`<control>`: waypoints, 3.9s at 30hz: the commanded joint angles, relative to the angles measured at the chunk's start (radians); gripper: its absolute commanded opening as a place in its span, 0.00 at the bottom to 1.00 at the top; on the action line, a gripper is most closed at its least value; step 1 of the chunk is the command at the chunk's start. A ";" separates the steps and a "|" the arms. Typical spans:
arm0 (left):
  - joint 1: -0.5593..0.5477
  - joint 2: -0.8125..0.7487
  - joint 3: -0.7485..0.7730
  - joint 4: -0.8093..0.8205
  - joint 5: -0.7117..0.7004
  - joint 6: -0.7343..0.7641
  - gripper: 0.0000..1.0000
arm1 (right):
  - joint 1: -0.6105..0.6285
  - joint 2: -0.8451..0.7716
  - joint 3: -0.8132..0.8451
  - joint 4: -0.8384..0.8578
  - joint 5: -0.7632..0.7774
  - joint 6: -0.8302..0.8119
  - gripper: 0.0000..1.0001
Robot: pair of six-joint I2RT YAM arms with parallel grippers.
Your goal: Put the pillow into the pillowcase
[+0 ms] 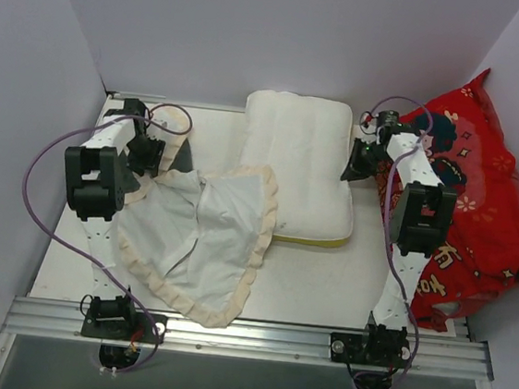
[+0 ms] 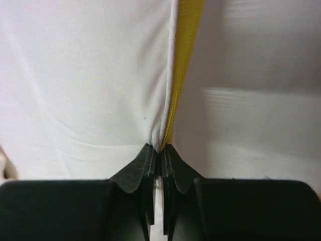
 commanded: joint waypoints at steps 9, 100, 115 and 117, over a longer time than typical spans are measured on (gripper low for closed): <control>0.115 -0.008 0.035 0.005 -0.136 -0.080 0.41 | -0.108 -0.181 -0.052 -0.118 0.216 -0.187 0.00; -0.282 -0.131 -0.122 0.199 -0.101 -0.041 0.22 | 0.086 -0.328 -0.180 -0.361 0.225 -0.497 0.82; -0.169 -0.272 -0.122 0.071 0.066 0.025 0.00 | 0.119 -0.278 -0.134 -0.310 0.294 -0.623 0.89; -0.165 -0.257 -0.117 0.053 0.094 0.034 0.00 | 0.124 -0.255 -0.094 -0.310 0.291 -0.625 0.89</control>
